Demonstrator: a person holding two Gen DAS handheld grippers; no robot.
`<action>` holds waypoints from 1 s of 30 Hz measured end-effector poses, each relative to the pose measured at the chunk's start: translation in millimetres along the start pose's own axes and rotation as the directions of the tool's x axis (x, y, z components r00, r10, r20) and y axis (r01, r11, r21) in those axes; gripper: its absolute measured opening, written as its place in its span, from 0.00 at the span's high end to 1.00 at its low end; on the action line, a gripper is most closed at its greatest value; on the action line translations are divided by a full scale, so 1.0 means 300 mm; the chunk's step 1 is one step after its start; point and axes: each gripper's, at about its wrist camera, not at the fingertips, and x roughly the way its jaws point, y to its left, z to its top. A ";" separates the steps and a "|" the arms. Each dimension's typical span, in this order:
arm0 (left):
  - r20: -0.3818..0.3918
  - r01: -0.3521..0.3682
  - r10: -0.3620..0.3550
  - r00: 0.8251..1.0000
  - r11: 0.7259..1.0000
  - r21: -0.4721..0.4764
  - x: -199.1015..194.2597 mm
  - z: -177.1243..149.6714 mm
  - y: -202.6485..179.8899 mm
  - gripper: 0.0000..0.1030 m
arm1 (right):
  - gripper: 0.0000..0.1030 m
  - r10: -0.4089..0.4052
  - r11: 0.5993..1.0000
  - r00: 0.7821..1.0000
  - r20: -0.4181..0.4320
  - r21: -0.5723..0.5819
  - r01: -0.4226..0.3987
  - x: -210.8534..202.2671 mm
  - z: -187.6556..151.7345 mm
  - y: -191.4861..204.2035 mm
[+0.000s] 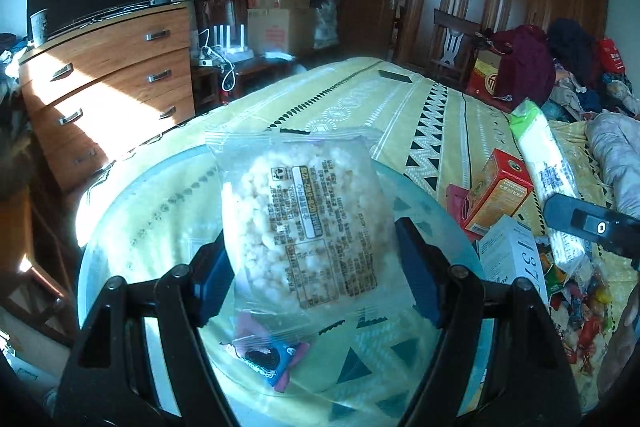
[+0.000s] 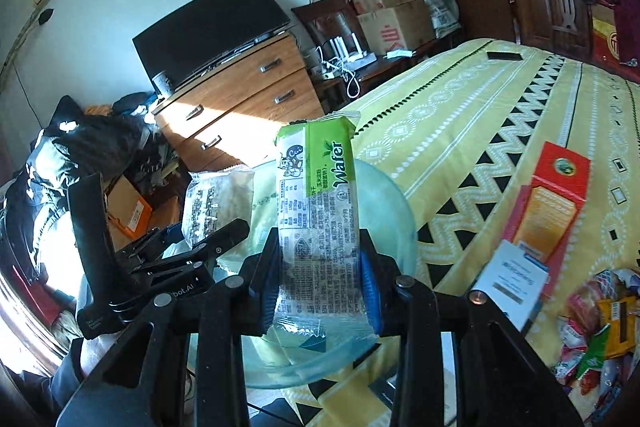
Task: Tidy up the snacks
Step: 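Hold both snacks over the glass bowl and open both tools to drop them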
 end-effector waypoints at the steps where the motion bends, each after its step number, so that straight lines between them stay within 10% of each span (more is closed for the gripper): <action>1: -0.006 0.005 -0.005 1.000 1.000 -0.009 0.005 -0.001 0.009 0.26 | 0.62 0.001 1.000 1.000 -0.008 -0.002 -0.001 0.009 -0.003 0.006; 30: -0.034 0.014 -0.016 0.999 0.999 -0.033 0.017 0.011 0.080 0.26 | 0.62 -0.005 1.000 0.998 -0.055 -0.016 0.004 0.101 0.007 0.036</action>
